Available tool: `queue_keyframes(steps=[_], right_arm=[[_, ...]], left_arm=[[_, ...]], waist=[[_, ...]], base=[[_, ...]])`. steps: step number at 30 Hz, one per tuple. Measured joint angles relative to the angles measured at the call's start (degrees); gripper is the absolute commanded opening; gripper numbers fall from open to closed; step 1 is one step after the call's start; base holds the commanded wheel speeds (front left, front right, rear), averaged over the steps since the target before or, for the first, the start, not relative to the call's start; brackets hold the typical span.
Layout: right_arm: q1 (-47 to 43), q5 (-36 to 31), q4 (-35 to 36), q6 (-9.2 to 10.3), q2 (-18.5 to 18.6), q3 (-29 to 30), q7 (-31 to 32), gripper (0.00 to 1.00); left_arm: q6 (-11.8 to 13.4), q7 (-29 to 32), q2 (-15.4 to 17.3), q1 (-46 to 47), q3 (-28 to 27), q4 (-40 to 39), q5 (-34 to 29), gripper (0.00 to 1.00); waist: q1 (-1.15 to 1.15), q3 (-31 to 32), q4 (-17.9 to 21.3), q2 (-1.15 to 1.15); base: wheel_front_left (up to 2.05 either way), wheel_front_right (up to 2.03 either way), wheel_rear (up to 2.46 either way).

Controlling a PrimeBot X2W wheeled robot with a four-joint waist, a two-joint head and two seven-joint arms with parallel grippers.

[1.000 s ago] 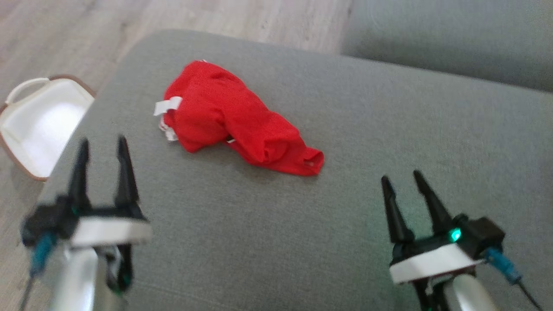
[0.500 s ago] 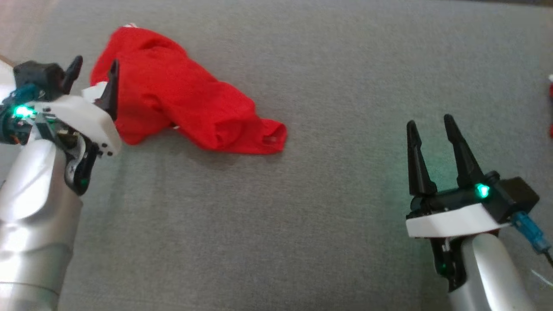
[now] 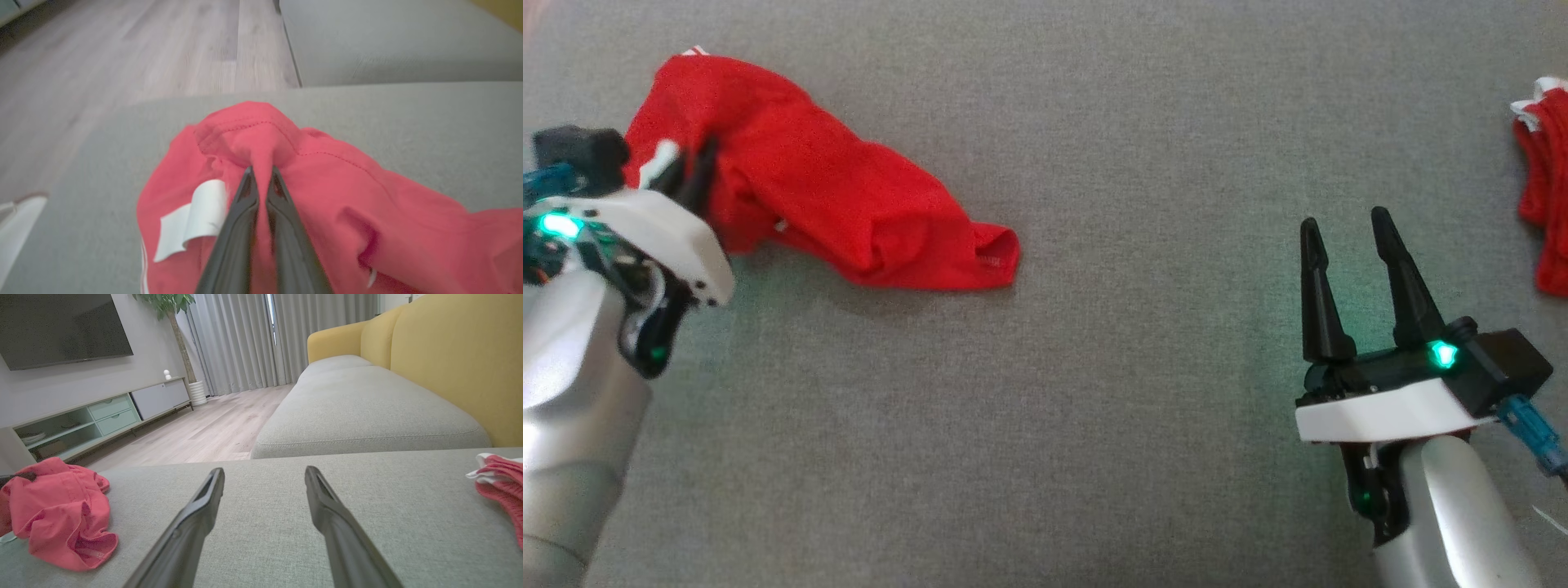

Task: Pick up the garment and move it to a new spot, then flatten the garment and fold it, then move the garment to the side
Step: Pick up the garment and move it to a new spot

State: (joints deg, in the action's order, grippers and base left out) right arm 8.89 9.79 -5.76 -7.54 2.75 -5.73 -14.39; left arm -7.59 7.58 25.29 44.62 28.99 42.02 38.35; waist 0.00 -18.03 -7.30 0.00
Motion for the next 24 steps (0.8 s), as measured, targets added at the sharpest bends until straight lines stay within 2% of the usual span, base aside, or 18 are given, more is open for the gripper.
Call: queue_keyframes(steps=[6, 10, 13, 18, 24], right_arm=[[-0.02, 0.93, -0.45, 0.0, -0.01, -0.64, 0.0, 1.0], [-0.07, 2.02, -0.74, 0.0, -0.01, -1.21, 0.0, 1.0], [-0.13, 2.63, -0.83, 0.0, -0.01, -1.45, 0.0, 1.0], [-0.33, 3.99, -0.87, 0.0, -0.01, -1.67, 0.0, 1.0], [-0.4, 5.7, -0.65, 0.0, -0.01, -1.93, 0.0, 1.0]], left_arm=[[0.0, -15.5, 3.18, 3.46, 3.13, -5.01, -3.48, 0.0], [0.0, -20.11, 4.98, 4.63, 5.16, -10.14, -7.56, 0.0], [0.0, -20.81, 6.22, 4.62, 5.8, -13.26, -8.93, 0.0], [0.2, -20.8, 9.38, 4.61, 7.35, -23.52, -12.59, 0.0], [0.34, -13.79, 13.78, 4.63, 10.12, -36.71, -13.68, 0.0]], waist=[[0.0, 2.34, 0.04, 0.0], [0.0, 4.44, 0.09, 0.0], [0.0, 5.56, 0.23, 0.0], [0.01, 8.16, 1.03, 0.0], [0.01, 9.35, 3.36, 0.0]], base=[[0.0, 0.0, 0.0], [0.0, 0.0, 0.0], [0.0, 0.0, 0.0], [0.0, 0.0, 0.0], [0.0, 0.0, 0.0]])
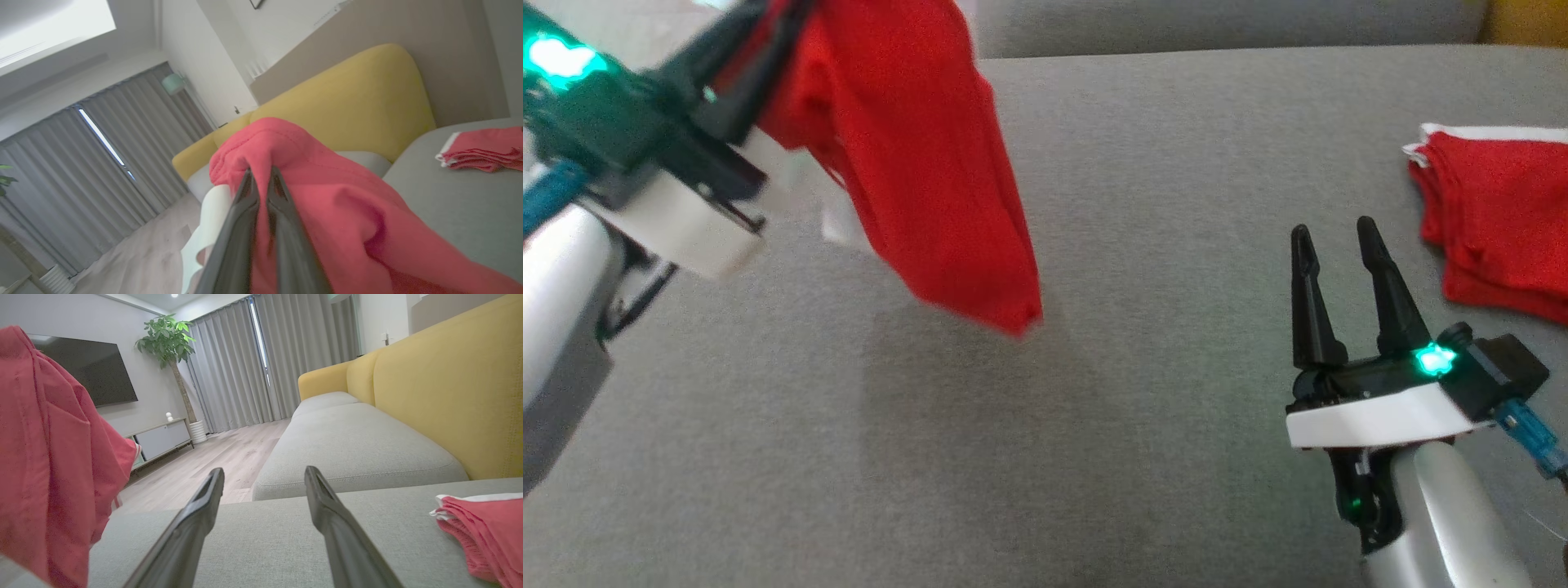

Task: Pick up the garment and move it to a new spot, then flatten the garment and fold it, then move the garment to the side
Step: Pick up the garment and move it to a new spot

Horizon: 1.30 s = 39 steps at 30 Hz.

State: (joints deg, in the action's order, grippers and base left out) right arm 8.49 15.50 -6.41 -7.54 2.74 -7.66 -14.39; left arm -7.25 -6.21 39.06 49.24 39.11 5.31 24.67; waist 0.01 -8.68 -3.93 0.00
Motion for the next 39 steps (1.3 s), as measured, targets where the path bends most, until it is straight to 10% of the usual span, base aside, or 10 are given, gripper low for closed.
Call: queue_keyframes(steps=[8, 14, 15, 16, 17, 28, 39], right_arm=[[0.52, 2.36, 1.66, 0.0, 0.01, -2.58, 0.0, 1.0], [3.76, 4.91, 2.68, 0.0, 0.01, -5.7, -0.01, 1.0], [4.41, 5.31, 2.86, 0.0, 0.03, -6.22, -0.01, 1.0], [5.26, 5.8, 3.13, 0.0, 0.03, -7.06, -0.01, 1.0], [5.31, 5.91, 3.3, 0.0, 0.03, -7.31, -0.02, 1.0], [4.96, 4.0, 2.56, 0.0, 0.03, -6.03, -0.09, 1.0], [1.49, -0.51, -1.74, 0.0, 0.03, -1.13, -0.09, 1.0]], left_arm=[[-0.35, 14.27, 4.86, 2.91, 13.61, -9.96, 4.83, 0.0], [-0.35, 17.4, 2.3, 11.11, 23.69, -6.6, 10.63, 0.0], [-0.35, 17.2, 1.24, 12.6, 24.49, -4.45, 11.09, 0.11], [-0.35, 15.24, -0.92, 15.31, 25.47, 0.52, 11.16, 0.96], [-0.34, 13.96, -2.04, 16.41, 25.49, 3.2, 11.16, 1.0], [4.58, -3.21, -8.67, 17.48, 20.98, 19.06, 10.66, 1.0], [15.82, -8.24, -7.1, -7.08, 11.36, 10.26, 14.77, 1.0]], waist=[[-0.01, -1.81, 5.85, 0.0], [-0.02, -4.98, 12.11, 0.0], [-0.02, -5.61, 13.15, 0.0], [-0.02, -6.84, 15.09, 0.0], [-0.02, -7.44, 15.98, 0.0], [-0.02, -9.35, 15.63, 0.0], [-0.01, -3.85, 5.1, 0.0]], base=[[0.0, 0.0, 0.0], [0.0, 0.0, 0.0], [0.0, 0.0, 0.0], [0.0, 0.0, 0.0], [0.0, 0.0, 0.0], [0.0, 0.0, 0.0], [0.0, 0.0, 0.0]])
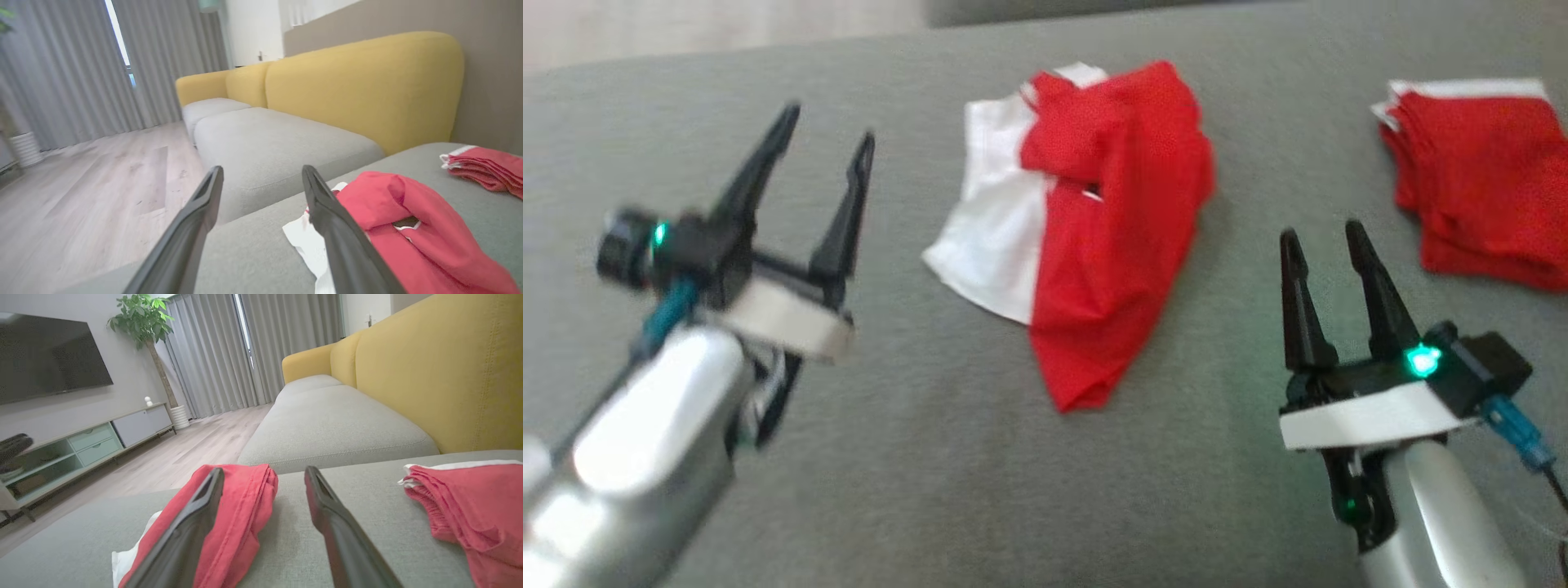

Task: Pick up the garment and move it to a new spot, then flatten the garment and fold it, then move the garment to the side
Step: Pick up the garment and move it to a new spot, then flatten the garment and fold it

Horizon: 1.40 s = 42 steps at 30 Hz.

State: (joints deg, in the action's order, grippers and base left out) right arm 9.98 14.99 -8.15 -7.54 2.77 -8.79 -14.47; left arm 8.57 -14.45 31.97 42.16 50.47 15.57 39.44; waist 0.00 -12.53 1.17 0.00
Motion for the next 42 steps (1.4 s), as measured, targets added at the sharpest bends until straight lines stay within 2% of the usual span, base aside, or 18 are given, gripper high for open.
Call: queue_keyframes(steps=[1, 2, 5, 10, 14, 18, 22, 25, 30, 35, 42], right_arm=[[-1.32, -0.43, -0.87, 0.0, -0.01, 0.83, 0.0, 1.0], [-1.32, -0.43, -0.87, 0.0, -0.01, 0.83, 0.0, 1.0], [-2.75, -0.9, -2.21, 0.0, -0.01, 1.66, 0.0, 1.0], [-4.11, -0.96, -3.77, 0.0, -0.04, 2.11, 0.0, 1.0], [-4.58, -1.07, -4.42, 0.0, -0.05, 3.48, 0.0, 1.0], [-3.69, -3.21, -6.11, 0.0, -0.05, 5.04, 0.0, 1.0], [3.43, -5.63, -8.75, 0.0, -0.08, 8.2, 0.53, 1.0], [10.4, -8.37, -13.06, 0.0, -0.04, 11.22, 4.63, 1.0], [19.86, -9.1, -23.54, 0.0, 1.29, 16.16, 12.63, 1.0], [27.21, -8.82, -33.42, 0.0, 4.59, 19.34, 17.92, 1.0], [30.67, -7.57, -41.19, 0.0, 6.78, 14.89, 18.51, 1.0]], left_arm=[[2.16, -0.02, -0.52, -6.44, -4.02, -4.47, -0.34, 1.0], [2.16, -0.02, -0.52, -6.44, -4.02, -4.47, -0.34, 1.0], [4.27, -0.1, -2.55, -16.24, -10.61, -9.72, -2.32, 1.0], [4.37, -0.18, -8.49, -30.28, -18.97, -14.19, -6.86, 1.0], [1.46, -0.18, -13.08, -35.98, -23.98, -14.26, -9.61, 1.0], [-2.7, -0.19, -16.16, -36.2, -26.72, -13.81, -13.08, 1.0], [-5.94, -0.19, -19.29, -35.44, -28.29, -12.26, -15.94, 1.0], [-8.15, -0.19, -21.49, -34.37, -28.99, -11.31, -17.53, 1.0], [-11.66, -0.19, -25.21, -32.48, -30.11, -9.03, -20.0, 1.0], [-13.71, -0.19, -27.29, -31.45, -30.4, -7.28, -21.39, 1.0], [-14.68, -0.19, -28.39, -31.43, -32.09, -6.41, -22.37, 1.0]], waist=[[0.01, 1.32, -2.23, 0.0], [0.01, 1.32, -2.23, 0.0], [0.0, 3.22, -5.43, 0.0], [0.01, 5.97, -9.54, 0.0], [0.02, 7.23, -11.75, 0.0], [0.01, 6.72, -13.32, 0.0], [-0.01, 4.91, -14.2, 0.0], [-0.01, 3.42, -14.9, 0.0], [-0.01, 1.14, -16.89, 0.0], [-0.01, -0.63, -19.5, 0.0], [-0.02, -1.91, -21.48, 0.0]], base=[[0.0, 0.0, 0.0], [0.0, 0.0, 0.0], [0.0, 0.0, 0.0], [0.0, 0.0, 0.0], [0.0, 0.0, 0.0], [0.0, 0.0, 0.0], [0.0, 0.0, 0.0], [0.0, 0.0, 0.0], [0.0, 0.0, 0.0], [0.0, 0.0, 0.0], [0.0, 0.0, 0.0]])
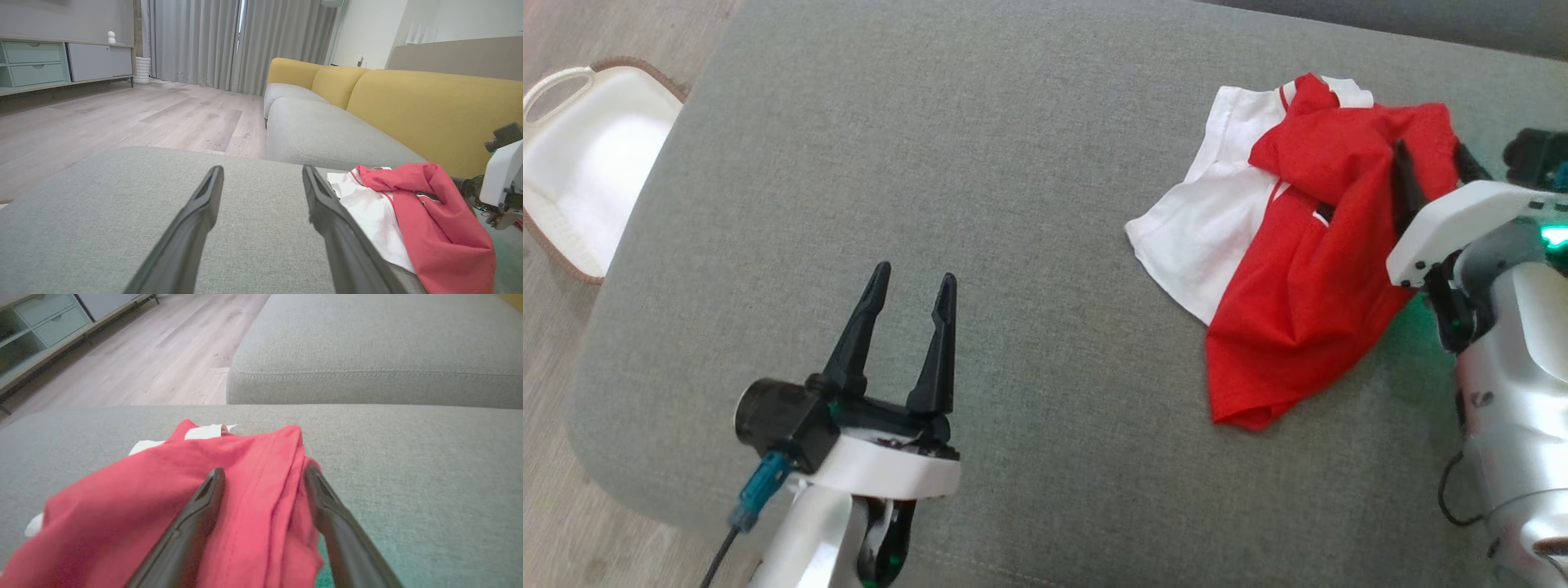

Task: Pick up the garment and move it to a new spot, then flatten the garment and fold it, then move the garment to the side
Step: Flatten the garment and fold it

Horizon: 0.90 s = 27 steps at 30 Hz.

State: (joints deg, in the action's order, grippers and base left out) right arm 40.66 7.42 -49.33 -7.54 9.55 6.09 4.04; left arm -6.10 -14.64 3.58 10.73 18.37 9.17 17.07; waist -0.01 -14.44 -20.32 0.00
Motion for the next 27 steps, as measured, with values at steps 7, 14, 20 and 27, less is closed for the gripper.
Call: queue_keyframes(steps=[7, 14, 20, 27], right_arm=[[1.52, 1.55, -2.27, 0.0, 1.23, -7.06, -4.16, 0.0], [4.93, 1.85, 0.29, 0.0, 2.02, -15.62, -8.98, 0.0], [9.12, 5.69, 3.92, 0.0, 0.16, -22.57, -9.16, 0.0], [17.17, 18.94, 9.88, 0.0, -5.28, -31.19, -8.71, 0.0]], left_arm=[[-0.55, 0.0, -0.6, 0.24, -0.4, 0.81, -0.68, 1.0], [-0.98, 0.0, -0.7, 0.69, -1.46, 0.92, -0.99, 1.0], [-1.03, 0.0, -0.73, 0.28, -1.87, 0.82, -0.94, 1.0], [-1.03, 0.0, -0.71, -3.56, -3.39, 0.69, -0.49, 1.0]], waist=[[0.01, 0.3, 0.99, 0.0], [0.01, 2.73, 1.76, 0.0], [0.01, 5.32, 1.63, 0.0], [0.03, 8.93, 0.13, 0.0]], base=[[0.0, 0.0, 0.0], [0.0, 0.0, 0.0], [0.0, 0.0, 0.0], [0.0, 0.0, 0.0]])
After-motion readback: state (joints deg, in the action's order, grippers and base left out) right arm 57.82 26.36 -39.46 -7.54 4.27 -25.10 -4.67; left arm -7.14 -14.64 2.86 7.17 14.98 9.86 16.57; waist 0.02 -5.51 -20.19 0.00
